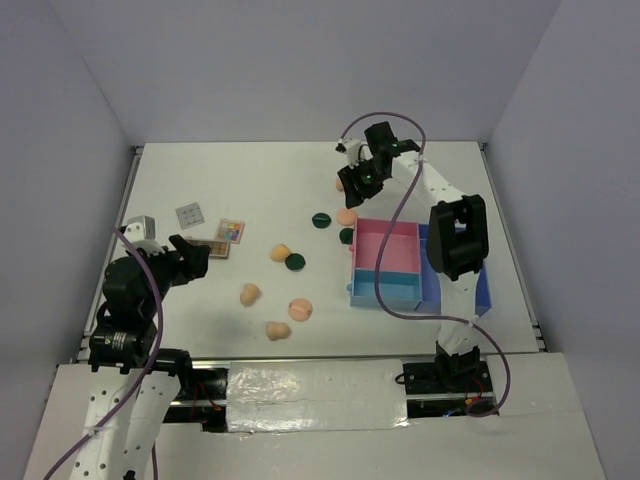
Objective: Organize the makeup
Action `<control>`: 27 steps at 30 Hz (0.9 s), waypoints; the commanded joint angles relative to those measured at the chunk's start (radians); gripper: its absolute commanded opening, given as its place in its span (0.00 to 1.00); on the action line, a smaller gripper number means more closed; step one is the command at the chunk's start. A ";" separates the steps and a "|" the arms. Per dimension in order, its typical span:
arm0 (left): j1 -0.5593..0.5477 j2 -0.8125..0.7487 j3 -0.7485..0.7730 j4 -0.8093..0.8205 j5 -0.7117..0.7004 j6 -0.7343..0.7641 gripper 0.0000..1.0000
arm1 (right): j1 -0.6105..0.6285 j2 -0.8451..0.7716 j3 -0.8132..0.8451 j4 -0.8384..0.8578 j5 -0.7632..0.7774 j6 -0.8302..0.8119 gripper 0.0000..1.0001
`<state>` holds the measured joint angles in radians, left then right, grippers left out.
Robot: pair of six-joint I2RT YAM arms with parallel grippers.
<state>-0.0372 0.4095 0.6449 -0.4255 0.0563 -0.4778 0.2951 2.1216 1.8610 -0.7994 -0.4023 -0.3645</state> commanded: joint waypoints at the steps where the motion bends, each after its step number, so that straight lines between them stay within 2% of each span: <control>1: -0.003 -0.008 0.006 0.022 -0.009 -0.012 0.82 | 0.024 0.037 0.073 -0.047 0.071 -0.011 0.57; 9: -0.003 -0.017 -0.002 0.034 -0.012 -0.016 0.83 | 0.030 0.133 0.115 -0.041 0.151 -0.047 0.64; 27: -0.003 -0.026 -0.002 0.027 -0.026 -0.022 0.83 | 0.076 0.222 0.147 -0.043 0.143 -0.036 0.60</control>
<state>-0.0372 0.3946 0.6411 -0.4271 0.0395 -0.4797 0.3576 2.3173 1.9648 -0.8322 -0.2481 -0.4015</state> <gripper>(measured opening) 0.828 0.606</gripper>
